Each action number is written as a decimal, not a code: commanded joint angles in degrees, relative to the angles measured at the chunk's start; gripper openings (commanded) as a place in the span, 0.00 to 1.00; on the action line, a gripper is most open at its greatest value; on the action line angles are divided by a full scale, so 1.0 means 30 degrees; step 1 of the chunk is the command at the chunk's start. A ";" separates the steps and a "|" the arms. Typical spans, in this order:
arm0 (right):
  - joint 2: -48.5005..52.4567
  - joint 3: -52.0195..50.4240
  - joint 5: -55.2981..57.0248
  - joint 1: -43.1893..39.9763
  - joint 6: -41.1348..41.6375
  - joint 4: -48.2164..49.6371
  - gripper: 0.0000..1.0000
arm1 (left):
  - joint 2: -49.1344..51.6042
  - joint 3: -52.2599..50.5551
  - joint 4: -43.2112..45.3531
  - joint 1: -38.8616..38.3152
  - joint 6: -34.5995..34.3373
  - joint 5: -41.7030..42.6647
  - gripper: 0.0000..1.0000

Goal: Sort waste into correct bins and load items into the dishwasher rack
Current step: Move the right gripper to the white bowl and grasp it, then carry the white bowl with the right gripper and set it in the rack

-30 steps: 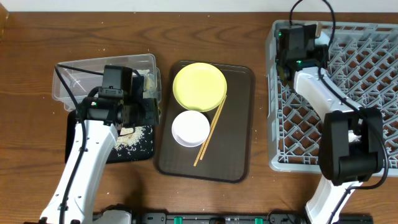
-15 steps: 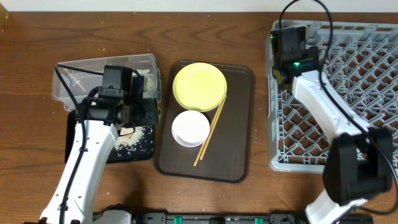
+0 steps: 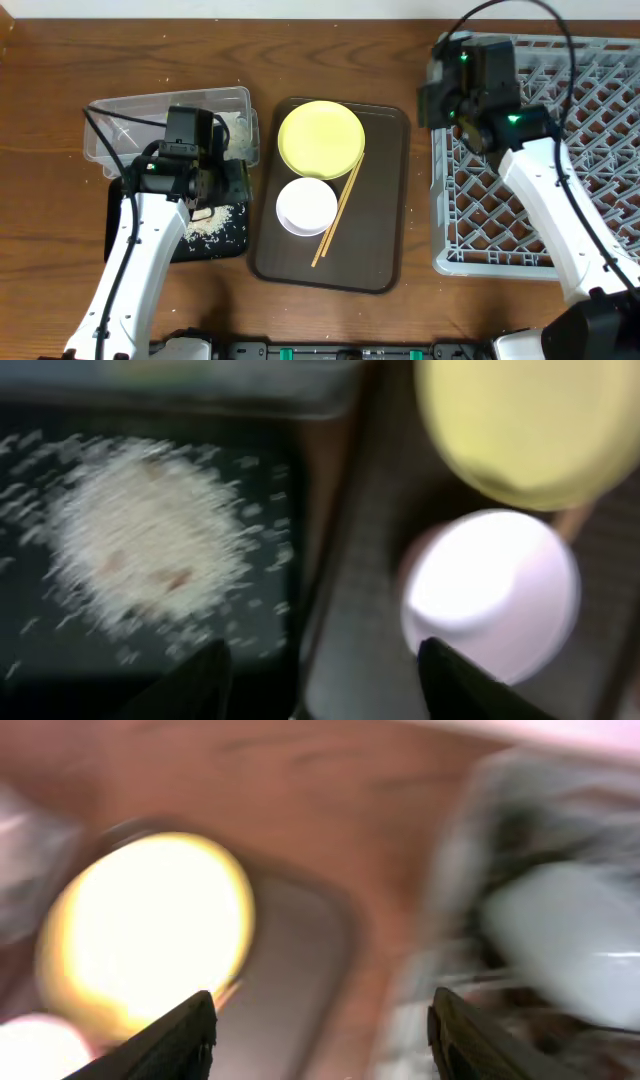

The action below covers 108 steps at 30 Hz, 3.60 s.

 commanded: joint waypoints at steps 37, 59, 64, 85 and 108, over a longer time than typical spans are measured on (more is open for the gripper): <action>0.7475 -0.0036 -0.2178 0.7490 0.4495 -0.2980 0.10 | -0.0095 0.0182 -0.0321 0.0015 -0.2448 -0.3082 0.72; 0.0758 0.1792 0.5931 0.1668 0.2885 -0.2718 0.01 | -0.0095 0.0182 -0.0313 0.0015 -0.2448 -0.3082 0.72; -0.0758 0.1792 1.0571 -0.0576 0.0991 -0.2055 0.01 | -0.0095 0.0182 -0.0306 0.0015 -0.2448 -0.3075 0.72; 0.2841 0.1770 2.1726 -0.5661 -0.0962 -0.1894 0.01 | -0.0095 0.0182 -0.0313 0.0015 -0.2448 -0.3075 0.72; 0.4299 0.1770 2.3664 -0.4692 0.3147 -0.3716 0.01 | -0.0095 0.0182 -0.0313 0.0007 -0.2448 -0.3075 0.72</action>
